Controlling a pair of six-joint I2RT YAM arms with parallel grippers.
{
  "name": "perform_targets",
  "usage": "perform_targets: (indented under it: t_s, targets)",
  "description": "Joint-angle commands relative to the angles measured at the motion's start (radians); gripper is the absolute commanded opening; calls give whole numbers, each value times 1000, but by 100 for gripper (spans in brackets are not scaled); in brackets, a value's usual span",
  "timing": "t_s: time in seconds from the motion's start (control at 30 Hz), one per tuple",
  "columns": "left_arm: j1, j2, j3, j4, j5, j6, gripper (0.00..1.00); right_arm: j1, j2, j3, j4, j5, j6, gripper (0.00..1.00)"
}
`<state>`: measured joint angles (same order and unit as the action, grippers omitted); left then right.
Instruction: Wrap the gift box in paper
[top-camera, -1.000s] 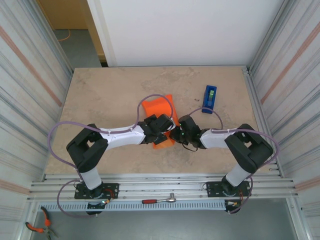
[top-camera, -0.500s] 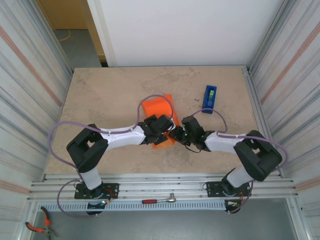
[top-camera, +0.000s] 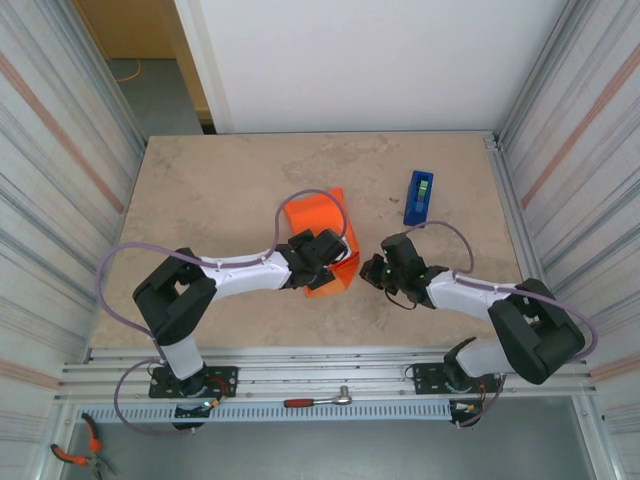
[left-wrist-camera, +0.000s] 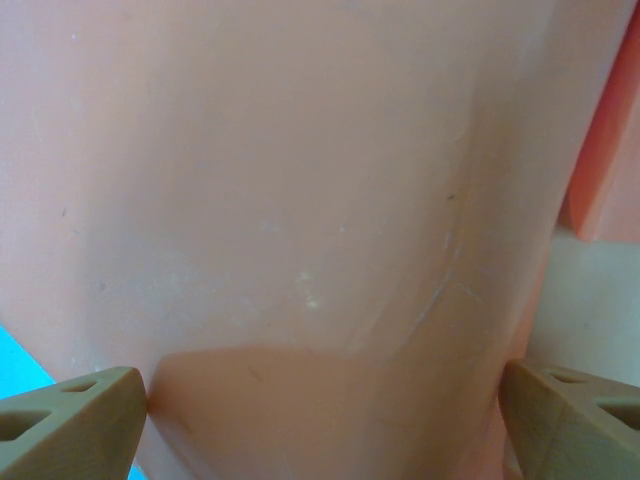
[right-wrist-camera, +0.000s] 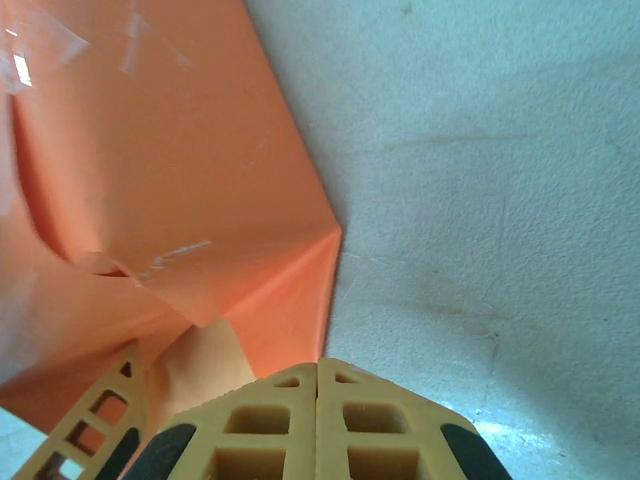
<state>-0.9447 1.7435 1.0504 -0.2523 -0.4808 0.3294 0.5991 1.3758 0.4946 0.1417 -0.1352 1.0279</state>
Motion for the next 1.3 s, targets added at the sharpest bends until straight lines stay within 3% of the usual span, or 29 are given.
perform_targets:
  t_s: [0.0, 0.4, 0.83, 1.27]
  targets:
    - [-12, 13, -12, 1, 13, 12, 91, 20, 52, 47, 22, -10, -15, 0]
    - [-13, 12, -13, 0, 13, 15, 91, 70, 197, 91, 77, -15, -1, 0]
    - [-15, 3, -15, 0, 12, 17, 91, 151, 88, 70, 10, 66, 5, 0]
    - [-15, -20, 17, -29, 28, 19, 91, 148, 173, 47, 69, 47, 26, 0]
